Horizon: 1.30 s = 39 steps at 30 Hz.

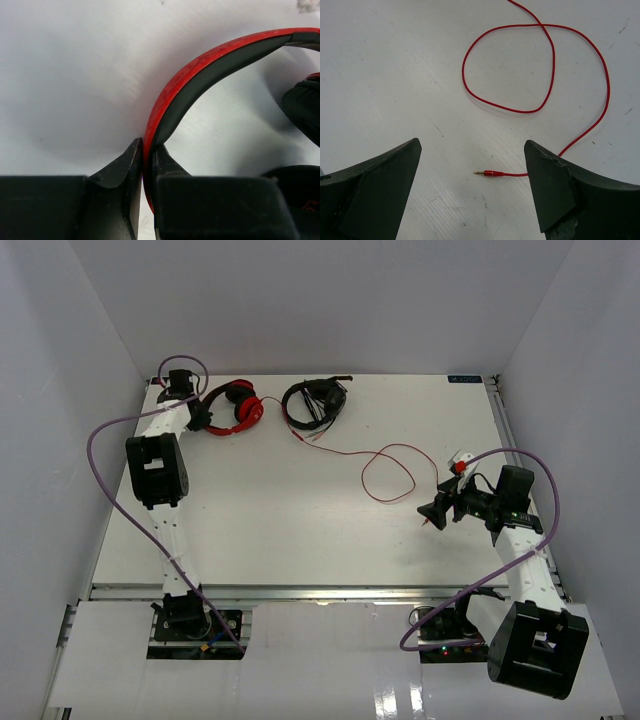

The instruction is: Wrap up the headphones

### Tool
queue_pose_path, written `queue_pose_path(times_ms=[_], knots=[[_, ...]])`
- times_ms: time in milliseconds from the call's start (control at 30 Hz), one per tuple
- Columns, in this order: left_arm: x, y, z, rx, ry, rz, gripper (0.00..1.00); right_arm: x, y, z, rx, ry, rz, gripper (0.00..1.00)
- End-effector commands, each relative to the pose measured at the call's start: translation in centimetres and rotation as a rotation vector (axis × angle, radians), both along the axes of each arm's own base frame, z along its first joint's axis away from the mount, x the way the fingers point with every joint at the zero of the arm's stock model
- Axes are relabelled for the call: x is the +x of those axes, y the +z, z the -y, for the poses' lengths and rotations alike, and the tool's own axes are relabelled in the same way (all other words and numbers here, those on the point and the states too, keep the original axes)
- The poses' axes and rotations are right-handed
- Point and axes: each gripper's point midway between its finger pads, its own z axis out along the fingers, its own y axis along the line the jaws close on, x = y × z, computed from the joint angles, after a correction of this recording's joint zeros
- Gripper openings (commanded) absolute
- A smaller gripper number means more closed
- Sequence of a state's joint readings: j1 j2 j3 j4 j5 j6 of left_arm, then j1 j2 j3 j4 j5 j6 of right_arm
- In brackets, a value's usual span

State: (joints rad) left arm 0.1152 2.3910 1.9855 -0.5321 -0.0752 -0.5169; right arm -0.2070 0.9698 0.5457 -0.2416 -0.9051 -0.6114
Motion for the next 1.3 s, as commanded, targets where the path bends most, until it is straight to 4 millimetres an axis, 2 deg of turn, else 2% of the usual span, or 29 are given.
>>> queue_pose_path(times_ms=[0,100,233,267,300,333,433,500,567,667,733,833,900,933,967,1033,1133,1267], knots=[[-2.9,5.4,-0.3,0.071,-0.037,0.036,0.00,-0.3,0.4,-0.3,-0.006,0.032,0.016,0.90],[-5.8,9.4,0.3,0.088,-0.066,0.123,0.00,-1.0,0.7,-0.9,0.008,0.072,0.026,0.90],[-12.9,13.9,2.4,0.064,-0.124,0.249,0.00,-2.8,1.9,-2.4,0.045,0.194,0.081,0.90],[-14.4,16.9,3.8,0.046,-0.163,0.334,0.00,-4.6,2.2,-3.5,0.061,0.288,0.119,0.90],[-16.5,17.6,5.0,0.022,-0.194,0.364,0.00,-6.2,2.5,-4.5,0.076,0.375,0.164,0.90],[-18.9,16.8,6.1,-0.006,-0.218,0.362,0.00,-7.7,3.0,-5.4,0.094,0.451,0.214,0.90],[-24.3,17.9,10.0,-0.136,-0.310,0.434,0.00,-11.1,4.0,-7.5,0.120,0.610,0.325,0.90],[-26.9,18.3,12.3,-0.226,-0.353,0.453,0.00,-11.0,4.5,-8.4,0.094,0.660,0.365,0.90],[-29.4,18.6,13.7,-0.291,-0.384,0.463,0.00,-10.8,4.7,-9.4,0.066,0.674,0.327,0.90],[-31.1,20.2,15.0,-0.378,-0.394,0.481,0.00,-9.4,6.1,-11.5,0.024,0.657,0.368,0.90],[-31.8,21.6,17.0,-0.448,-0.442,0.480,0.00,-8.3,7.3,-12.5,0.023,0.643,0.363,0.90],[-31.9,24.0,18.2,-0.510,-0.457,0.500,0.00,-6.8,7.9,-13.5,-0.017,0.635,0.409,0.90],[-31.7,25.7,19.0,-0.529,-0.481,0.519,0.00,-7.0,8.4,-14.6,-0.017,0.695,0.429,0.90],[-31.6,26.2,19.3,-0.535,-0.487,0.521,0.00,-7.3,8.9,-15.2,-0.010,0.728,0.438,0.90],[-31.6,26.5,19.7,-0.545,-0.494,0.519,0.00,-7.8,8.6,-16.0,-0.001,0.770,0.418,0.90],[-31.5,27.0,20.4,-0.571,-0.501,0.510,0.00,-8.6,7.9,-17.3,0.003,0.832,0.390,0.90],[-31.5,27.4,21.7,-0.600,-0.517,0.492,0.00,-8.6,7.5,-18.3,-0.018,0.864,0.415,0.90],[-31.6,28.0,23.4,-0.641,-0.537,0.480,0.00,-8.3,8.4,-19.9,-0.002,0.892,0.460,0.90]])
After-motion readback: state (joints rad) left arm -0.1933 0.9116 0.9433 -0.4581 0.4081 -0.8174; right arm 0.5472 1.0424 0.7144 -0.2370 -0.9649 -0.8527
